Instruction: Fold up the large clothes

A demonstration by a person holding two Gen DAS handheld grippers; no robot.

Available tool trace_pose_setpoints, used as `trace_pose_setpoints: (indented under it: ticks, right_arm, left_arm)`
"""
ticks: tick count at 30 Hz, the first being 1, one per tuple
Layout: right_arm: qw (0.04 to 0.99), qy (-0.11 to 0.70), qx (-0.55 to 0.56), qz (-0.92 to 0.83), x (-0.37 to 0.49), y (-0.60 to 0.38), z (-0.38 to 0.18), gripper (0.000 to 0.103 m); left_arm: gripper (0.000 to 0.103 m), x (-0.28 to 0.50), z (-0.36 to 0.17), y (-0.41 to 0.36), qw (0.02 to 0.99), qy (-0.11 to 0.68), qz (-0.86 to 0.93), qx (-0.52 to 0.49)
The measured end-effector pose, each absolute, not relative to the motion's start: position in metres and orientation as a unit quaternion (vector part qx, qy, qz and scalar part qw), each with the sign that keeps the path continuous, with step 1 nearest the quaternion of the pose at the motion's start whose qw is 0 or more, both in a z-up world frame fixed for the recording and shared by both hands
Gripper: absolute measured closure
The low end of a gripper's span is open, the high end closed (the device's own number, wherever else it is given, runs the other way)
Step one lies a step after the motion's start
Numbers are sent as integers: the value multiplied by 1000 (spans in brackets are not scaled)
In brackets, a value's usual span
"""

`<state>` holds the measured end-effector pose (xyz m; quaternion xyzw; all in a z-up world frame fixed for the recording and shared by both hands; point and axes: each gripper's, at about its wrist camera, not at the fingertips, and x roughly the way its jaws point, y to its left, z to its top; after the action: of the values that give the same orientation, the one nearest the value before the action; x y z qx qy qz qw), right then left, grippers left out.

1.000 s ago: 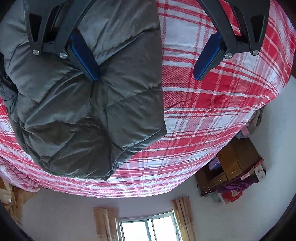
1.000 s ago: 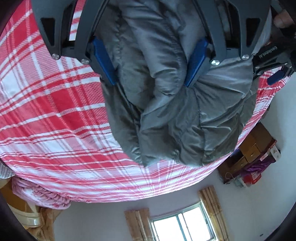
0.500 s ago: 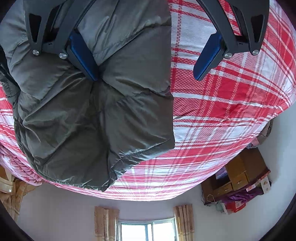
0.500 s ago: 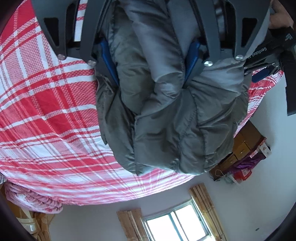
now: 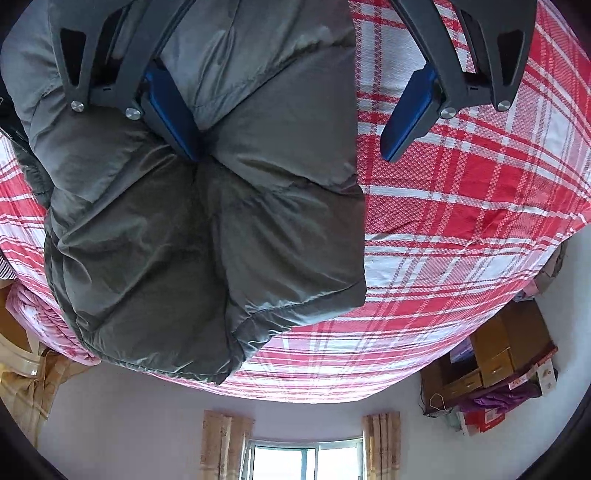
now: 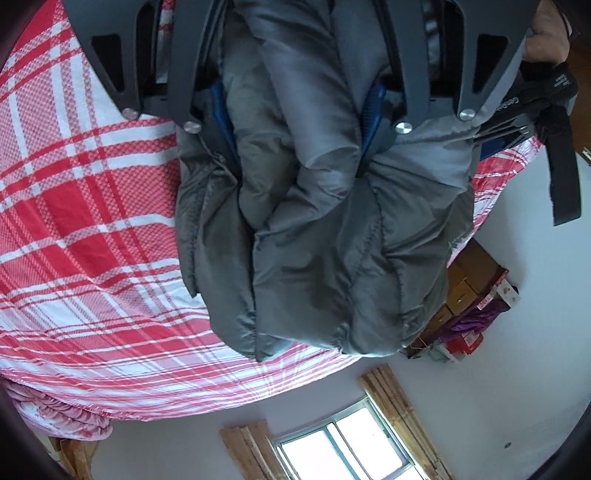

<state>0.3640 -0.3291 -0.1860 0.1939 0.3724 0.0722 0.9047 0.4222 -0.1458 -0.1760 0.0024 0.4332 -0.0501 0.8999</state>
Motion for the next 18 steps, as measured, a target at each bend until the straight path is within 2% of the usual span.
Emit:
trace_pose_setpoints:
  ticks: [1, 3, 4, 5, 8, 15, 18]
  right_arm:
    - [905, 373, 191, 70, 365, -328, -186, 39]
    - [905, 374, 191, 73, 366, -329, -186, 42]
    - [905, 373, 192, 75, 366, -329, -186, 44]
    - [905, 372, 192, 76, 366, -330, -186, 46]
    - [904, 375, 192, 79, 367, -330, -187, 48]
    - [901, 378, 199, 82, 367, -333, -188, 46]
    - [901, 377, 197, 82, 367, -334, -188, 49]
  left_arm:
    - [7, 421, -175, -148, 901, 432, -51, 4]
    - [20, 414, -172, -153, 903, 423, -68, 12]
    - [31, 407, -171, -159, 905, 418, -75, 21]
    - [35, 402, -169, -165, 908, 410, -73, 38]
    - [36, 401, -168, -166, 908, 411, -70, 36]
    - [35, 398, -167, -166, 908, 411, -68, 31]
    - [44, 398, -167, -165, 907, 411, -84, 27]
